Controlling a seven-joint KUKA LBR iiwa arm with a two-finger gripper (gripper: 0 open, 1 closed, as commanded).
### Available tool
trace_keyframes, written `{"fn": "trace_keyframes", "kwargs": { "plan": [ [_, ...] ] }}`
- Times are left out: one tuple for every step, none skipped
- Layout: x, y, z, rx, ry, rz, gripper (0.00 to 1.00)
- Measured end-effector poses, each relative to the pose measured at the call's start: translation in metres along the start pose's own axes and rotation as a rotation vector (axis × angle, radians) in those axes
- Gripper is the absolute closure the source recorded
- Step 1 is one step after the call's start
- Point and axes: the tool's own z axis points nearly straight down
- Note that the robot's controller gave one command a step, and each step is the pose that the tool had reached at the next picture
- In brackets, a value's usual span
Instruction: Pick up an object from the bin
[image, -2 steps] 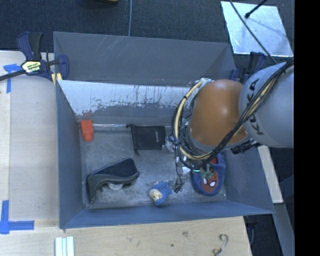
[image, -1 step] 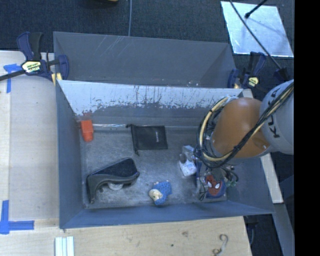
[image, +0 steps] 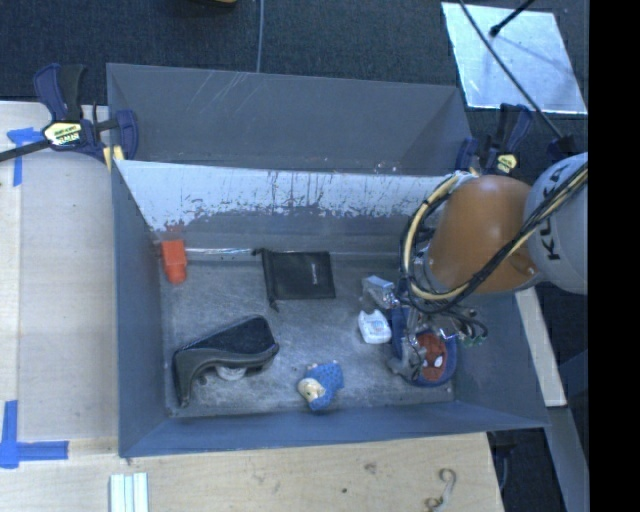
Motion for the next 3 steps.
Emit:
{"fn": "trace_keyframes", "kwargs": {
  "plan": [
    [-0.001, -0.001, -0.003, 0.001, -0.002, 0.002, 1.00],
    [0.002, 0.005, -0.100, 0.004, -0.005, -0.028, 1.00],
    [-0.004, -0.004, -0.191, 0.005, -0.007, -0.033, 1.00]
  ]
}}
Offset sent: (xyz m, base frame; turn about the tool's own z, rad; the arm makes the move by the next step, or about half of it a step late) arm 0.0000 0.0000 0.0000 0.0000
